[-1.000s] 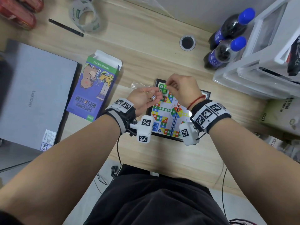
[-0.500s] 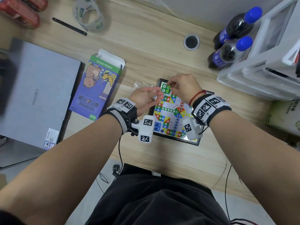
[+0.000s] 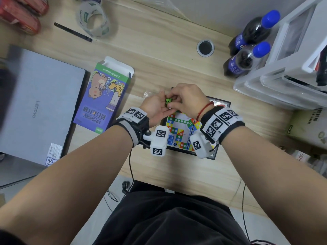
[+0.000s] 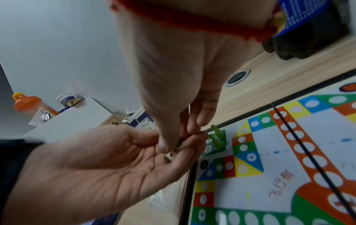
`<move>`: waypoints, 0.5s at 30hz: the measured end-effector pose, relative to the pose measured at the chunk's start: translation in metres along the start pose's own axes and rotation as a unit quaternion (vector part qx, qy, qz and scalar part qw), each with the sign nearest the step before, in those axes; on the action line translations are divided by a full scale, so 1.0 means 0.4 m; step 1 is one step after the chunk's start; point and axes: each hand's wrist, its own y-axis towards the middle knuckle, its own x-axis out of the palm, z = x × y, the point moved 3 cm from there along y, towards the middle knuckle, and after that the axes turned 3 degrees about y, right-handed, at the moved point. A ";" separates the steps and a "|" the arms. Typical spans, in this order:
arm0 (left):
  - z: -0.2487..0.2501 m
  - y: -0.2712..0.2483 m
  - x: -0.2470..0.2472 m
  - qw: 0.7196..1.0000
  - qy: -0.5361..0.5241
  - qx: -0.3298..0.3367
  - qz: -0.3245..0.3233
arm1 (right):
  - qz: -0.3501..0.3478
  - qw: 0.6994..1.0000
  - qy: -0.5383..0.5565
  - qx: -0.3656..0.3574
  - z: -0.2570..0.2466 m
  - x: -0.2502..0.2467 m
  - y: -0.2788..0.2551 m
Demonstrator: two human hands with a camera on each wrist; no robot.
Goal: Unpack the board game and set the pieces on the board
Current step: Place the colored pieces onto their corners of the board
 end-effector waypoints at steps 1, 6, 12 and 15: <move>0.002 -0.002 0.001 1.000 0.000 -0.001 -0.002 | 0.002 1.000 0.001 0.005 0.001 0.005 0.000; 0.001 -0.011 -0.004 0.999 -0.005 -0.015 -0.031 | 0.000 0.999 -0.022 0.028 0.008 0.017 0.008; -0.005 -0.017 -0.006 0.997 0.022 -0.015 -0.069 | -0.034 0.999 -0.021 0.036 0.016 0.009 0.014; 0.001 -0.016 -0.006 0.997 0.032 0.005 -0.072 | -0.004 0.999 0.006 0.040 0.019 -0.009 0.011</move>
